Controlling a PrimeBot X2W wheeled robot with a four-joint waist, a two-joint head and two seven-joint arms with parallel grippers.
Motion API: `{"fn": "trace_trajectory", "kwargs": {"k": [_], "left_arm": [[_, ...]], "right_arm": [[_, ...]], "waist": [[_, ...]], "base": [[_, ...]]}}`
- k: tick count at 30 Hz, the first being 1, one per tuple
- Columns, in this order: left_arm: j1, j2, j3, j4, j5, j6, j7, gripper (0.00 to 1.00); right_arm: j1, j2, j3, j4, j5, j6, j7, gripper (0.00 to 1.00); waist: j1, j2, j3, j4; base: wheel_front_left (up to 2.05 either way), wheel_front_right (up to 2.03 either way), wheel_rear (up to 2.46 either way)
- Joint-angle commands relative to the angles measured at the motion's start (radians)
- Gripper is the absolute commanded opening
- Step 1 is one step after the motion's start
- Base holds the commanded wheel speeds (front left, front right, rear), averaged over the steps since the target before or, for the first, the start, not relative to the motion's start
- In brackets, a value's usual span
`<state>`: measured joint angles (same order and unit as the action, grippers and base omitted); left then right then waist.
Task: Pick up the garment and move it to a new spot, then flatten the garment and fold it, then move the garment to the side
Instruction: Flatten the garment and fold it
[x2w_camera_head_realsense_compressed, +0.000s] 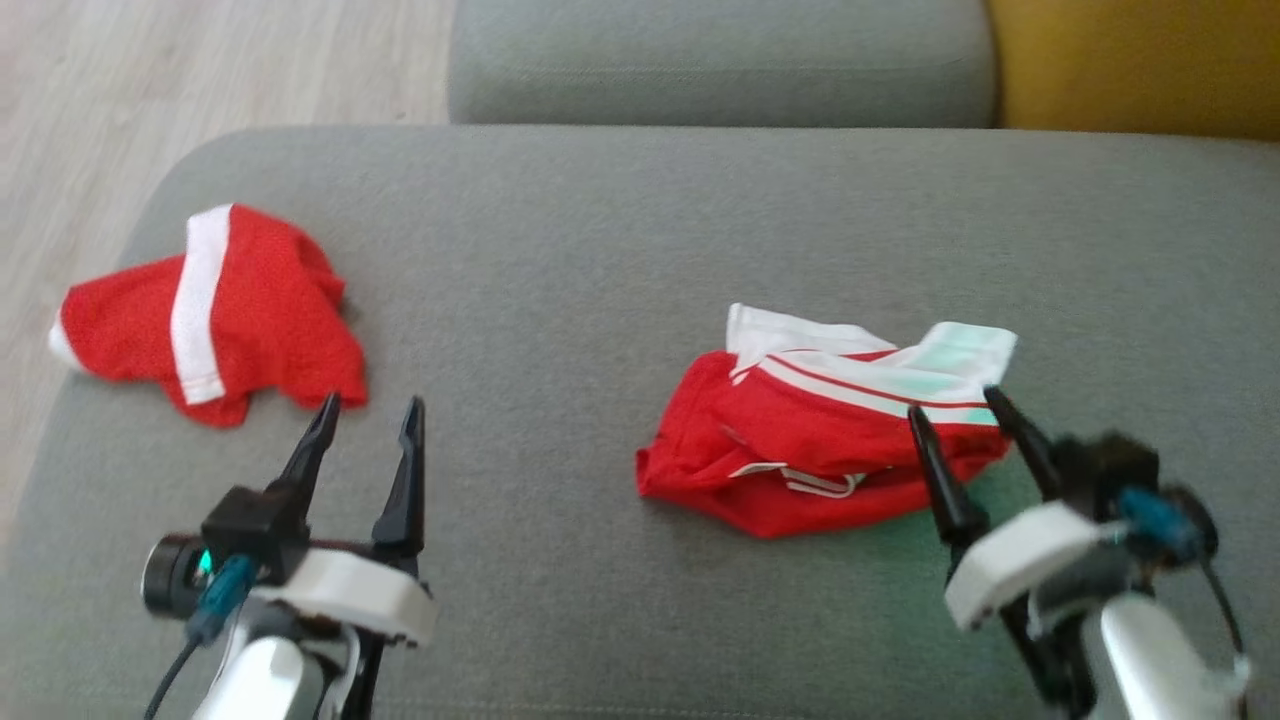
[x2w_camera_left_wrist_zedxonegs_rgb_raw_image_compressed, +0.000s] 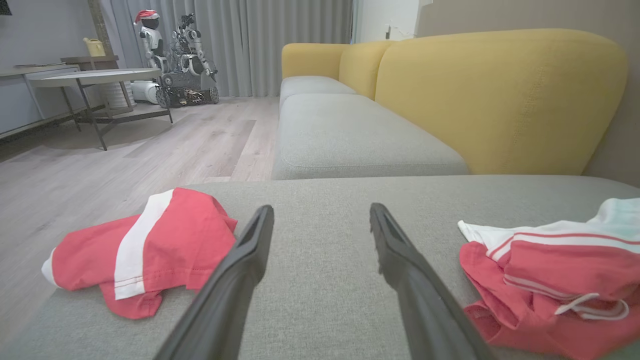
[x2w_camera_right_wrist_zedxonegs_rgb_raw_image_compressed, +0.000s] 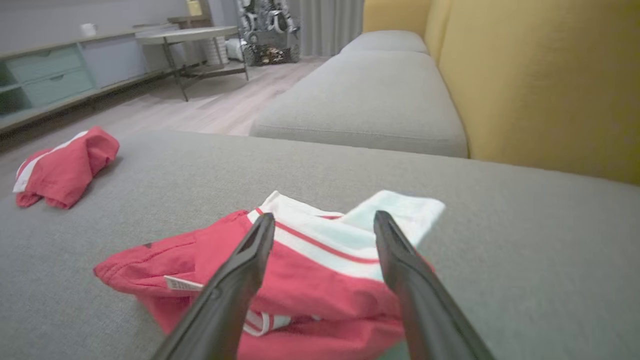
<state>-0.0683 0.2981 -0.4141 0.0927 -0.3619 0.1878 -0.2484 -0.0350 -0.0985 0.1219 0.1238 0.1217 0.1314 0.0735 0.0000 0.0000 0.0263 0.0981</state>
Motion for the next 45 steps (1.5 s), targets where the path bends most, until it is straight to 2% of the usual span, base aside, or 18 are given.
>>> {"fn": "trace_trajectory", "kwargs": {"k": [1, 8, 15, 16, 17, 23, 27, 34, 44, 45], "left_arm": [[-0.062, 0.004, 0.034, -0.031, 0.012, -0.001, -0.009, 1.00], [-0.111, -0.036, 0.031, -0.026, 0.028, -0.012, -0.013, 1.00], [-0.115, -0.077, 0.050, -0.039, 0.058, -0.025, -0.013, 1.00], [-0.112, -0.081, 0.054, -0.040, 0.061, -0.027, -0.013, 1.00], [-0.109, -0.086, 0.059, -0.042, 0.066, -0.029, -0.013, 1.00], [-0.094, -0.105, 0.091, -0.051, 0.088, -0.044, -0.013, 1.00], [-0.087, -0.114, 0.108, -0.056, 0.103, -0.054, -0.013, 1.00], [-0.093, -0.123, 0.121, -0.060, 0.124, -0.079, -0.013, 1.00], [-0.118, -0.134, 0.134, -0.055, 0.147, -0.102, -0.013, 1.00], [-0.120, -0.135, 0.136, -0.055, 0.148, -0.103, -0.013, 1.00]], "right_arm": [[-0.069, -0.028, 0.031, -0.023, -0.001, -0.001, 0.010, 1.00], [-0.205, -0.123, 0.103, 0.098, 0.020, -0.001, 0.105, 1.00], [-0.247, -0.193, 0.167, 0.189, 0.080, -0.001, 0.287, 1.00], [-0.248, -0.199, 0.173, 0.190, 0.092, -0.001, 0.306, 0.37], [-0.249, -0.204, 0.176, 0.185, 0.104, -0.001, 0.313, 0.00], [-0.241, -0.208, 0.161, 0.122, 0.146, -0.001, 0.298, 0.00], [-0.235, -0.186, 0.111, 0.068, 0.152, -0.001, 0.250, 0.00], [-0.212, -0.114, -0.086, 0.069, 0.119, -0.001, 0.202, 0.00], [-0.191, 0.001, -0.388, 0.173, 0.034, -0.001, 0.170, 0.00], [-0.193, 0.009, -0.404, 0.185, 0.029, -0.001, 0.164, 0.22]], "waist": [[0.0000, 0.0000, 0.023, 0.026], [0.0000, 0.0000, 0.063, 0.095], [0.0000, 0.0000, 0.071, 0.141], [0.0000, 0.0000, 0.070, 0.144], [0.0000, 0.0000, 0.070, 0.146], [0.0000, 0.0000, 0.067, 0.141], [0.0000, 0.0000, 0.065, 0.116], [0.0000, 0.0000, 0.080, 0.054], [0.0000, 0.0000, 0.131, -0.017], [0.0000, 0.0000, 0.133, -0.021]], "base": [[0.00, 0.00, 0.00], [0.00, 0.00, 0.00], [0.00, 0.00, 0.00], [0.00, 0.00, 0.00], [0.00, 0.00, 0.00], [0.00, 0.00, 0.00], [0.00, 0.00, 0.00], [0.00, 0.00, 0.00], [0.00, 0.00, 0.00], [0.00, 0.00, 0.00]]}}
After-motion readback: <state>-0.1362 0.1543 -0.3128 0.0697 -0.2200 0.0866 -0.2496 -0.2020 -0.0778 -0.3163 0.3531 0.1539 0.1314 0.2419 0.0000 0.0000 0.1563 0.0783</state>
